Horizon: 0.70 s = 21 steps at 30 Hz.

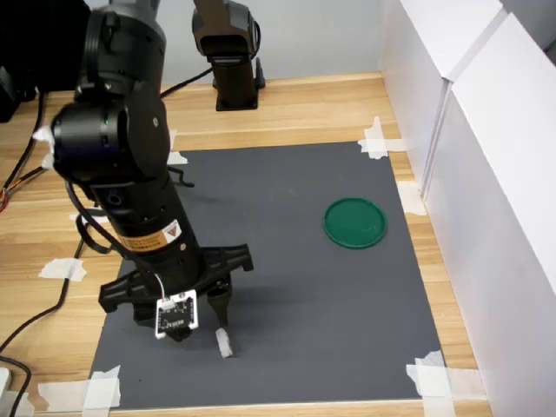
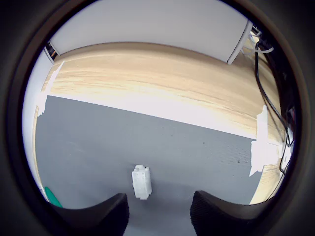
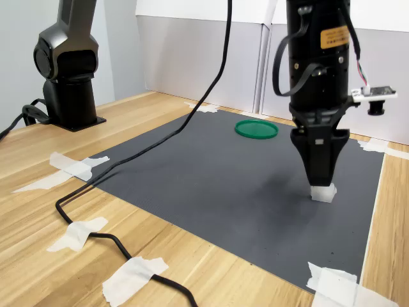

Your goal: Grasp a white terminal and put it on the green lid.

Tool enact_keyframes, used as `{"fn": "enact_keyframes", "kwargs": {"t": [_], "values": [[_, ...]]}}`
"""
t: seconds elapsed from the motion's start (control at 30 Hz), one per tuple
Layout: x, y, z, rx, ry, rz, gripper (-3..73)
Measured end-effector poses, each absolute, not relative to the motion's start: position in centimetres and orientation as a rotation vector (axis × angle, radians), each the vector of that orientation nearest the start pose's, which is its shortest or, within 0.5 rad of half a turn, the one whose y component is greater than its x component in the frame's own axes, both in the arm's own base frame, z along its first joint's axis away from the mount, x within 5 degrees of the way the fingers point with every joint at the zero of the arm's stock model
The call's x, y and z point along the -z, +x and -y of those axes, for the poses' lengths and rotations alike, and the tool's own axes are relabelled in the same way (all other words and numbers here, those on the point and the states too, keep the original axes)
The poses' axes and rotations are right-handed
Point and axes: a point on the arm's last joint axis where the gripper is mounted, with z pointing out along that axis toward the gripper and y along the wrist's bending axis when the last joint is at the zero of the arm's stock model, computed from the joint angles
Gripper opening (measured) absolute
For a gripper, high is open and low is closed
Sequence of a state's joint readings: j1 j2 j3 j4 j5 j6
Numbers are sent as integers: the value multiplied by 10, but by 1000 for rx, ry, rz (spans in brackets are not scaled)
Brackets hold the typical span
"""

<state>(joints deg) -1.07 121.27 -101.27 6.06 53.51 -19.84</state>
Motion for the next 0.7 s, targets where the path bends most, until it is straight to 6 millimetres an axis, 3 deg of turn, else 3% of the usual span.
{"fn": "enact_keyframes", "kwargs": {"t": [0.47,0.7], "values": [[-197,468,-2,-92,-354,-2734,536],[-192,469,-2,-91,-357,-2744,437]]}}
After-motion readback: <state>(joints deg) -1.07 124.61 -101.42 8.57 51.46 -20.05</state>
